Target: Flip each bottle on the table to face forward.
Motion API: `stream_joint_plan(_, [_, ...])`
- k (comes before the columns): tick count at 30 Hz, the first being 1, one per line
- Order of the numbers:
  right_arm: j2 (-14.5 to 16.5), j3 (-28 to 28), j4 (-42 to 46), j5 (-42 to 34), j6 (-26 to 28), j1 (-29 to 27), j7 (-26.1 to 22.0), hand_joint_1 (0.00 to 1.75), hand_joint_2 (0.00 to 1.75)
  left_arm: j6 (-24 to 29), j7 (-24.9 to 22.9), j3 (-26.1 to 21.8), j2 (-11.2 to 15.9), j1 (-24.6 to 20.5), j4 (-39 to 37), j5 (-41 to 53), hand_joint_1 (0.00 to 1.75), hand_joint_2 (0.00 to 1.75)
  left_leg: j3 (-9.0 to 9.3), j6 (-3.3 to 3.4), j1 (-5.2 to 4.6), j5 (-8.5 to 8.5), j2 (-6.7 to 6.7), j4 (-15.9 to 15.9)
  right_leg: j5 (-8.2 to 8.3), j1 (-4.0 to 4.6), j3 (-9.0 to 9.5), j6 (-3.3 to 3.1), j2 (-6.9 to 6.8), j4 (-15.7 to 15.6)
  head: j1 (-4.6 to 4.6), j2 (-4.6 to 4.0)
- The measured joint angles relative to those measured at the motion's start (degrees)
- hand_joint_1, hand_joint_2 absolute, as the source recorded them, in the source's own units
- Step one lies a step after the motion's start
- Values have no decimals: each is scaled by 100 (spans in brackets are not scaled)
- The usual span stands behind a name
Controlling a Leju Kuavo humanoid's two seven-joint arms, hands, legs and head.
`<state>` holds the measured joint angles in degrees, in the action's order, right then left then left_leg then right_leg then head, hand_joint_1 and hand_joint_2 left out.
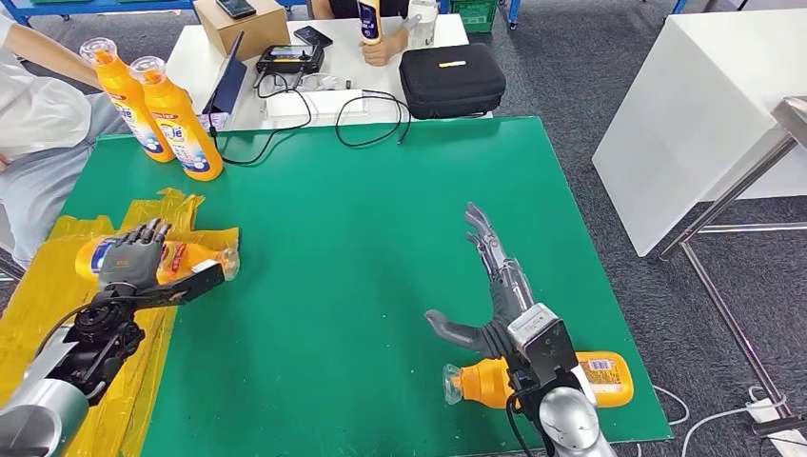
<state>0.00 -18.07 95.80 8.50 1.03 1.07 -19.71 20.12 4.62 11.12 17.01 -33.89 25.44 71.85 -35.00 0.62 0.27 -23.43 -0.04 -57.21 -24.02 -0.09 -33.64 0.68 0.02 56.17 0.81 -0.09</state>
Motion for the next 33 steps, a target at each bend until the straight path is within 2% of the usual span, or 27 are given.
stream_joint_plan(6, [0,-3,-42,7,16,-1,36,0,175,447,49,-149,-112,19,23,-197,0,175,0,0,0,0,0,0,0,0,-4,0,0,-1,0,0])
stream_joint_plan(9, [0,-6,-64,13,77,-6,66,0,175,668,360,-337,-220,50,117,-622,0,175,0,0,0,0,0,0,0,0,-4,0,0,-1,0,0])
stream_joint_plan(12, [3,-7,-84,37,147,-19,90,0,175,670,814,-575,-388,122,369,-1292,0,175,-1,0,0,0,0,0,0,0,-4,0,0,-1,0,0])
stream_joint_plan(17, [32,-7,-107,74,211,-75,98,0,175,381,1133,-764,-661,309,1085,-2074,0,175,-3,0,-1,-1,-2,-1,0,-1,-3,0,0,-1,0,-1])
stream_joint_plan(21, [48,-7,-115,83,222,-105,99,0,175,306,1191,-828,-770,389,1449,-2208,0,175,-3,0,-1,-1,-1,-1,0,0,-5,0,1,-1,0,-1])
stream_joint_plan(24, [50,-3,-116,139,281,-148,110,0,175,-6,1351,-843,-832,541,1886,-2776,0,175,-2,0,0,-1,-1,-1,0,0,-5,0,1,-1,1,-1])
stream_joint_plan(30, [50,75,-68,267,416,-387,116,0,175,-1079,1446,-828,-920,1206,3789,-4692,0,175,-8,-1,0,-4,4,0,0,0,-11,1,2,-2,1,-1])
stream_joint_plan(33, [49,133,-19,283,453,-486,115,0,175,-1322,1462,-824,-926,1460,4618,-5184,0,175,-12,0,-1,-6,4,0,-1,-1,-13,1,2,-3,0,0])
